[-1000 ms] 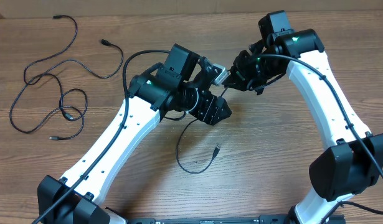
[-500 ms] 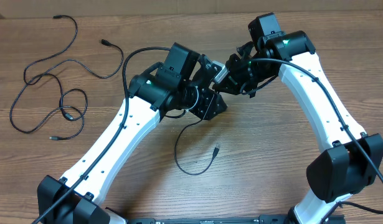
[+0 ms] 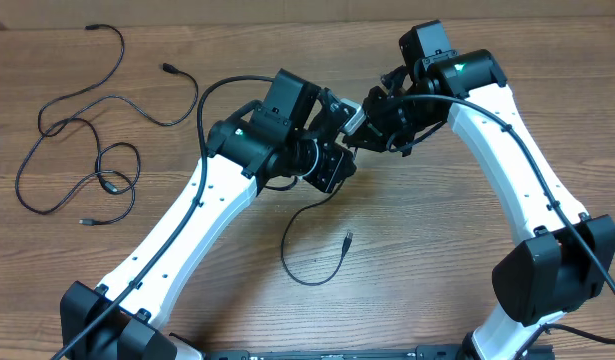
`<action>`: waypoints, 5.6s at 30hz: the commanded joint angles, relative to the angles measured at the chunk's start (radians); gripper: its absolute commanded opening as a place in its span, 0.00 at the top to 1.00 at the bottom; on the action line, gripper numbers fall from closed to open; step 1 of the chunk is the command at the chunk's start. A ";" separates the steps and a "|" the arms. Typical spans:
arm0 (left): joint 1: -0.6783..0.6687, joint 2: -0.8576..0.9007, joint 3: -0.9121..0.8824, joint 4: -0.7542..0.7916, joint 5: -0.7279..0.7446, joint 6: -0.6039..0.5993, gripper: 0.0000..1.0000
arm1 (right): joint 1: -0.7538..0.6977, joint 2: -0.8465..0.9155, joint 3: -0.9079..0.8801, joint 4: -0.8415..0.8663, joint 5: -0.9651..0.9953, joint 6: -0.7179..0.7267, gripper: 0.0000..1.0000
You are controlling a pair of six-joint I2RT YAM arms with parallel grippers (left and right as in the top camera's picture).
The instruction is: Untangle cables
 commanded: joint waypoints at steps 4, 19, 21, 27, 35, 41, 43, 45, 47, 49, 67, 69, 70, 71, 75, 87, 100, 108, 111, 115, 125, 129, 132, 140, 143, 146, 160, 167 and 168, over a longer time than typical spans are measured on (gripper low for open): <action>0.031 -0.047 0.002 0.013 -0.014 -0.137 0.96 | -0.007 -0.013 0.001 0.008 0.167 -0.138 0.00; 0.192 -0.332 0.002 -0.101 -0.192 -0.416 0.96 | -0.207 -0.013 0.001 -0.019 0.498 -0.188 0.00; 0.214 -0.393 0.002 -0.121 -0.191 -0.429 0.96 | -0.235 -0.013 0.001 -0.018 0.515 -0.188 0.00; 0.254 -0.495 0.002 -0.143 -0.225 -0.599 0.96 | -0.253 -0.013 0.001 -0.018 0.515 -0.188 0.00; 0.352 -0.623 0.002 -0.269 -0.516 -0.836 0.96 | -0.253 -0.013 0.001 -0.018 0.515 -0.188 0.00; 0.488 -0.658 0.002 -0.411 -0.528 -0.854 0.96 | -0.253 -0.013 0.001 -0.018 0.515 -0.188 0.00; 0.548 -0.658 0.002 -0.452 -0.528 -0.854 0.96 | -0.253 -0.013 0.001 -0.018 0.515 -0.188 0.00; 0.600 -0.658 0.002 -0.480 -0.528 -0.853 0.96 | -0.253 -0.013 0.001 -0.018 0.515 -0.188 0.00; 0.665 -0.658 0.002 -0.499 -0.532 -0.849 0.96 | -0.253 -0.013 0.001 -0.018 0.515 -0.188 0.00; 0.725 -0.658 0.001 -0.499 -0.536 -0.821 0.96 | -0.253 -0.013 0.001 -0.018 0.515 -0.188 0.00; 1.263 -0.347 0.000 -0.490 -0.680 -0.807 0.96 | -0.253 -0.013 0.001 -0.018 0.515 -0.188 0.00; 1.328 -0.298 0.000 -0.489 -0.688 -0.838 0.96 | -0.253 -0.013 0.001 -0.018 0.515 -0.188 0.00; 1.361 -0.275 0.000 -0.489 -0.687 -0.851 0.96 | -0.253 -0.013 0.001 -0.018 0.515 -0.188 0.00; 1.390 -0.254 0.000 -0.489 -0.685 -0.864 0.96 | -0.253 -0.013 0.001 -0.018 0.515 -0.188 0.00; 1.488 -0.181 0.000 -0.435 -0.700 -0.859 0.96 | -0.253 -0.013 0.001 -0.018 0.515 -0.188 0.00; 1.536 0.000 0.000 -0.234 -0.766 -0.787 0.96 | -0.253 -0.013 0.001 -0.018 0.515 -0.188 0.00; 1.535 0.116 0.000 0.088 -0.720 -0.526 0.91 | -0.253 -0.013 0.001 -0.018 0.515 -0.188 0.00; 1.535 0.121 0.000 0.104 -0.622 -0.510 0.88 | -0.253 -0.013 0.001 -0.018 0.515 -0.188 0.00; 1.535 0.121 0.000 0.050 -0.584 -0.508 0.65 | -0.253 -0.013 0.001 -0.018 0.515 -0.188 0.00; 1.535 0.121 0.000 -0.051 -0.399 -0.463 0.53 | -0.253 -0.013 0.001 -0.018 0.515 -0.188 0.00; 1.485 0.092 0.000 -0.212 0.177 -0.157 0.30 | -0.253 -0.013 0.001 -0.018 0.515 -0.188 0.00; 1.389 0.015 0.000 -0.325 0.229 -0.050 0.29 | -0.253 -0.013 0.001 -0.018 0.515 -0.188 0.00; 1.244 -0.061 0.000 -0.385 0.183 -0.001 0.29 | -0.253 -0.013 0.001 -0.018 0.515 -0.188 0.00; 0.850 -0.315 0.000 -0.398 0.099 0.010 0.25 | -0.253 -0.013 0.001 -0.018 0.515 -0.188 0.00; 0.731 -0.412 0.000 -0.418 0.096 0.000 0.21 | -0.253 -0.013 0.001 -0.018 0.515 -0.188 0.00; 0.627 -0.497 0.000 -0.450 0.050 -0.026 0.17 | -0.253 -0.013 0.001 -0.018 0.515 -0.188 0.00; 0.505 -0.728 0.000 -0.732 -0.064 -0.113 0.16 | -0.253 -0.013 0.001 -0.018 0.515 -0.188 0.00; 0.505 -0.850 0.000 -0.824 -0.104 -0.114 0.13 | -0.253 -0.013 0.001 -0.018 0.515 -0.188 0.00; 0.505 -0.868 -0.001 -0.830 -0.109 -0.113 0.01 | -0.253 -0.013 0.001 -0.018 0.515 -0.188 0.00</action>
